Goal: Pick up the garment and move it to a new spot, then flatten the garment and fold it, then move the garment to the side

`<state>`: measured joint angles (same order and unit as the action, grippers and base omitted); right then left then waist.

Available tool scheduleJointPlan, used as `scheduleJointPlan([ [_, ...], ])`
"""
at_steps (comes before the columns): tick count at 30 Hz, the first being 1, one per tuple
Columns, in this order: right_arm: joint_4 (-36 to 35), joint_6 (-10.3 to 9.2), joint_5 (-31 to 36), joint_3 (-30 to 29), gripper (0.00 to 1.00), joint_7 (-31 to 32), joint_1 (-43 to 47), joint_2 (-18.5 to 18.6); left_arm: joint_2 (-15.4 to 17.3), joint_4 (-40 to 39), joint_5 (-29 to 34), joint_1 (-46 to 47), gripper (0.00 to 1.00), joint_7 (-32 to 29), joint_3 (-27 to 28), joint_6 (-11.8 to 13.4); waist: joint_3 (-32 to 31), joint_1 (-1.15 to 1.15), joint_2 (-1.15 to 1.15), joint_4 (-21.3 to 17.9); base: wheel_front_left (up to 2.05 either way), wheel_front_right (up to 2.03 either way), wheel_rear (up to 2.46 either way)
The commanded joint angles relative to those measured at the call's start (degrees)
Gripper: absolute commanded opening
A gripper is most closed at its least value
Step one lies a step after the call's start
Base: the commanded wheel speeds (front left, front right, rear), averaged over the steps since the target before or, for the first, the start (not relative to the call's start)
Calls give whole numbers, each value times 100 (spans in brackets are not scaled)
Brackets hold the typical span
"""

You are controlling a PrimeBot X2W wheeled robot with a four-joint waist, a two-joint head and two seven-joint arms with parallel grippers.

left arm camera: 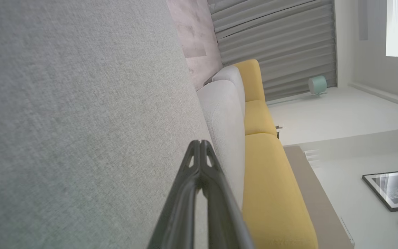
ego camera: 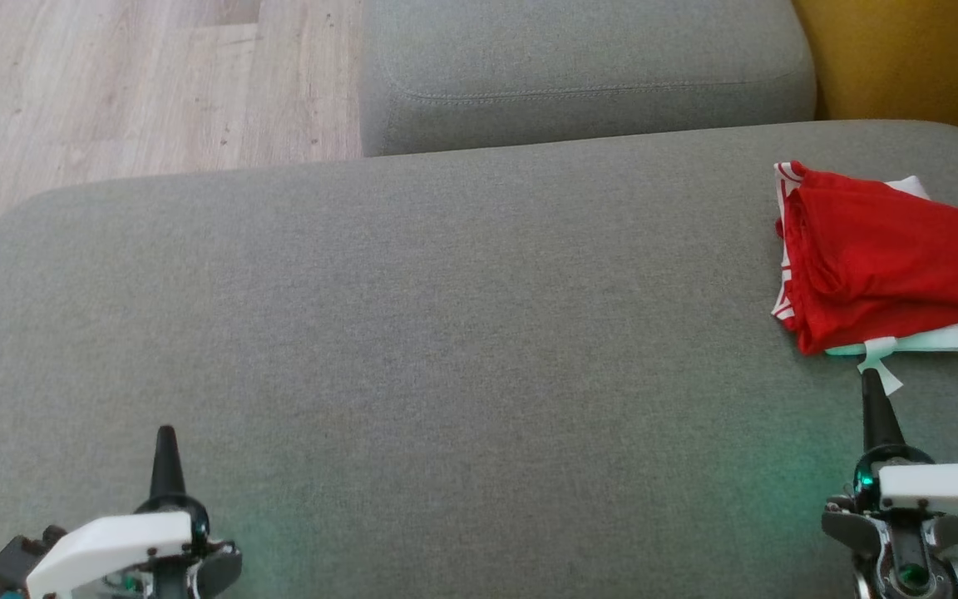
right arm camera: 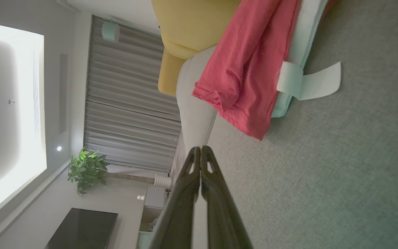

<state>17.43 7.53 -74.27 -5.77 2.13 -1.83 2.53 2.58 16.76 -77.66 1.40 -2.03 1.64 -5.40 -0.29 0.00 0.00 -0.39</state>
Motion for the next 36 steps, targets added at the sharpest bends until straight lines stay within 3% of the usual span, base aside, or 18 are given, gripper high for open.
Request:
scheduleJointPlan([
  [1, -229, -3, -191, 71, 0, 43, -332, 30, 25, -210, -144, 327, 0, -41, 200, -55, 3, 0, 0, 2, 0, 0, 0],
  [23, -331, -4, -1660, -63, 0, 404, -427, 34, 30, -264, -1346, 467, 0, -412, 463, -196, 43, 0, 0, 36, 0, 0, 0],
  [36, -340, -4, -1789, -75, 0, 436, -436, 34, 30, -270, -1452, 479, 0, -445, 486, -209, 47, 0, 0, 39, 0, 0, 0],
])
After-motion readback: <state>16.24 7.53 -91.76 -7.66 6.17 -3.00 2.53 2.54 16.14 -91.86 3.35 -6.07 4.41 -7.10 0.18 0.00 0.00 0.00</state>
